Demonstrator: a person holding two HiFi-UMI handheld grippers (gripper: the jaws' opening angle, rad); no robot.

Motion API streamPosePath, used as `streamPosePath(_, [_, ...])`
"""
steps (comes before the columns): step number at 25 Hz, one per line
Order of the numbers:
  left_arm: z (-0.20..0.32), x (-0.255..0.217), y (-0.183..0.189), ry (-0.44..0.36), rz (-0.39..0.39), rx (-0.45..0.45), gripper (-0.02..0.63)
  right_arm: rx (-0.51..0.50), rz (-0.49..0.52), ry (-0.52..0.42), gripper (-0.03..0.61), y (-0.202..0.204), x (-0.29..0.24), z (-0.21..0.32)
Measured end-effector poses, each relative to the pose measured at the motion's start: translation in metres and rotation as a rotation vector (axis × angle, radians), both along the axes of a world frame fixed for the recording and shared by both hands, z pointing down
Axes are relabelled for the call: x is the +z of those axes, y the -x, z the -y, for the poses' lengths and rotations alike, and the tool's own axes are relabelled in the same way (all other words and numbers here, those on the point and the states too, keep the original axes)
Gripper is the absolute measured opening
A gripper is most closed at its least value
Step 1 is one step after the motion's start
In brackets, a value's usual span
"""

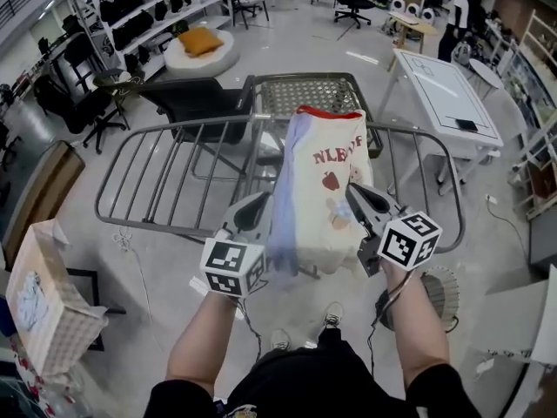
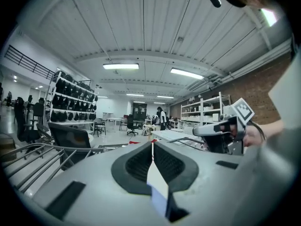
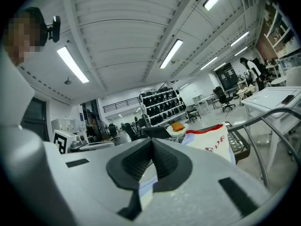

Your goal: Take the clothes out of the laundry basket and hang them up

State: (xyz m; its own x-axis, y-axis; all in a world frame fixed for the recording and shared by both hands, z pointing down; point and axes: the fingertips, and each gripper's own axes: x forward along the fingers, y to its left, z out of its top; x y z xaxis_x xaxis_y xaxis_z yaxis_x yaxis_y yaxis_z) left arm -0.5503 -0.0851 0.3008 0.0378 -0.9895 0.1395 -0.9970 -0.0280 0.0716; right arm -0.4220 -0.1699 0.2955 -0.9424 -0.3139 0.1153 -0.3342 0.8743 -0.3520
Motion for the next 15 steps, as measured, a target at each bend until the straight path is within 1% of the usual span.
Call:
streamPosePath(2, [-0.005, 0.0, -0.01, -0.004, -0.01, 0.045, 0.012, 0.045, -0.007, -0.007, 0.003, -0.014, -0.002, -0.013])
streamPosePath(5, [-0.007, -0.001, -0.036, -0.01, -0.016, 0.129, 0.012, 0.123, -0.014, -0.024, 0.003, -0.045, -0.008, -0.029])
streamPosePath(9, [-0.008, -0.008, -0.089, -0.027, -0.014, 0.257, 0.012, 0.247, -0.016, -0.05, 0.003, -0.103, -0.021, -0.047])
streamPosePath(15, [-0.02, -0.016, -0.172, -0.042, -0.014, 0.405, 0.012, 0.388, -0.013, -0.072, 0.003, -0.189, -0.032, -0.077])
